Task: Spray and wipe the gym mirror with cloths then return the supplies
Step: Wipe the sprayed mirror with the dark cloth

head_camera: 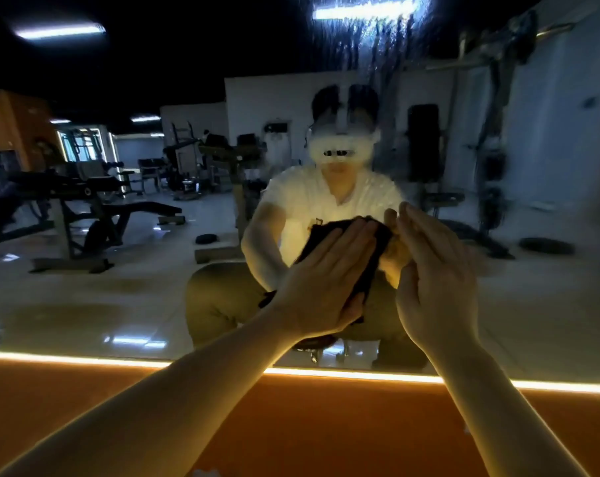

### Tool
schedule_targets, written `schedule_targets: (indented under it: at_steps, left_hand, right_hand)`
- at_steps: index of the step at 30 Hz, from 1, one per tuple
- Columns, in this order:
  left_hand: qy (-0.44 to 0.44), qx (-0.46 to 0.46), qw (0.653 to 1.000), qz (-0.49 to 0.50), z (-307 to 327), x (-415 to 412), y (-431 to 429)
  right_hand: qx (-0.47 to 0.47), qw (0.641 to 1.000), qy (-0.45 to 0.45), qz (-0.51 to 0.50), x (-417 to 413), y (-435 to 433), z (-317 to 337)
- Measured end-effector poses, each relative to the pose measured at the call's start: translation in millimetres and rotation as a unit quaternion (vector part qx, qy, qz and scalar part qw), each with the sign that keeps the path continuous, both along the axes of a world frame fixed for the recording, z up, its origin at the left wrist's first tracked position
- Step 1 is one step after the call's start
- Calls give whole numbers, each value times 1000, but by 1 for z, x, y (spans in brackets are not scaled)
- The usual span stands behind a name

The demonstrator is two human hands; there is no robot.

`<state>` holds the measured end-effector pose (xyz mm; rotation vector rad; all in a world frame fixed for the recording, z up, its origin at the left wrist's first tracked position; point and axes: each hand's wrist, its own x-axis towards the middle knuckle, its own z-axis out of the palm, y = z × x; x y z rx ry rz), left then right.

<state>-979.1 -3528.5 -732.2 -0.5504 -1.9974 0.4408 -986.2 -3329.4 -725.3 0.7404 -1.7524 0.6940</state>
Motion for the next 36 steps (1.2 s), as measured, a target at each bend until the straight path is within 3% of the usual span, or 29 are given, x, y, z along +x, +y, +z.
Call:
schedule_targets:
  at_steps: [4, 8, 13, 26, 30, 36]
  left_hand:
    - [40, 36, 998, 36, 19, 21, -73]
    - [83, 145, 982, 90, 37, 46, -148]
    - [138, 214, 963, 88, 48, 42, -149]
    - [43, 52, 998, 13, 88, -14, 38]
    - [49, 5, 999, 13, 97, -7, -3]
    - [73, 47, 992, 91, 120, 36, -130]
  right_hand:
    - [-11, 1000, 23, -12, 2, -21, 8]
    - [6, 999, 26, -22, 0, -37, 6]
    - [52, 998, 21, -32, -6, -24, 4]
    - [-22, 997, -45, 64, 4, -7, 28]
    - [-35, 998, -27, 49, 4, -11, 27]
    - [-14, 999, 29, -15, 1, -24, 70]
